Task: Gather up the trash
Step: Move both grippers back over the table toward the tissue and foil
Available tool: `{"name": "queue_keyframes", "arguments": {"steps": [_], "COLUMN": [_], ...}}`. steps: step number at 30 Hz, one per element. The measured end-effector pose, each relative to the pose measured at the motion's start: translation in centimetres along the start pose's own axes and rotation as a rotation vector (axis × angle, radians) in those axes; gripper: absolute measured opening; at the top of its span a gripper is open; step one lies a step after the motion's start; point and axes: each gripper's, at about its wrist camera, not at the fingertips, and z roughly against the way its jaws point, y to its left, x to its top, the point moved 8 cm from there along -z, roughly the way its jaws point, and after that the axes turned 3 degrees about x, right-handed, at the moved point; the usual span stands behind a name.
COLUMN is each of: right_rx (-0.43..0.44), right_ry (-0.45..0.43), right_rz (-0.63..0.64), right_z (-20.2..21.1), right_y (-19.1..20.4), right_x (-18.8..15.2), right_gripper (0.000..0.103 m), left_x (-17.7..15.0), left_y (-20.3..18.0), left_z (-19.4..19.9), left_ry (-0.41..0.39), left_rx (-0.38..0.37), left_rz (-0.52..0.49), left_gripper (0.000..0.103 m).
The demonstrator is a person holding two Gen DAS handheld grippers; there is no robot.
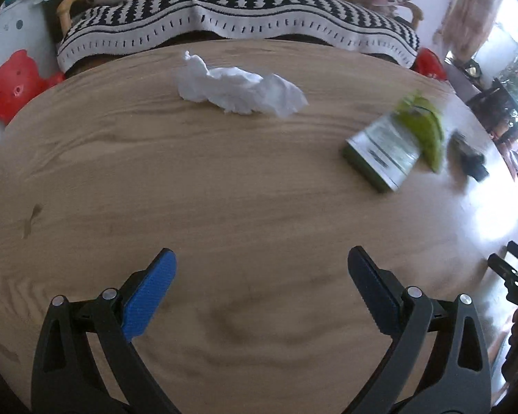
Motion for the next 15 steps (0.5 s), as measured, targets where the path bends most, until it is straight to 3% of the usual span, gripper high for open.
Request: {"name": "queue_keyframes", "arguments": {"steps": [5,15], "right_rx": [0.004,0.018], "right_ry": [-0.011,-0.048], "right_rz": [0.005,0.014], "right_z": [-2.3,-5.4], "right_y": [1.4,2.4], "right_x": [3.4,8.4], "right_gripper": [0.097,0.098], "left_x": [2.4,7.6], "left_y": [0.2,0.1], "left_z": [-1.7,-4.4], "left_ry": [-0.027,-0.020], "left_rx": [0.050,-0.003], "left_rz": [-0.022,0.071], "left_gripper": [0.097,0.097]}}
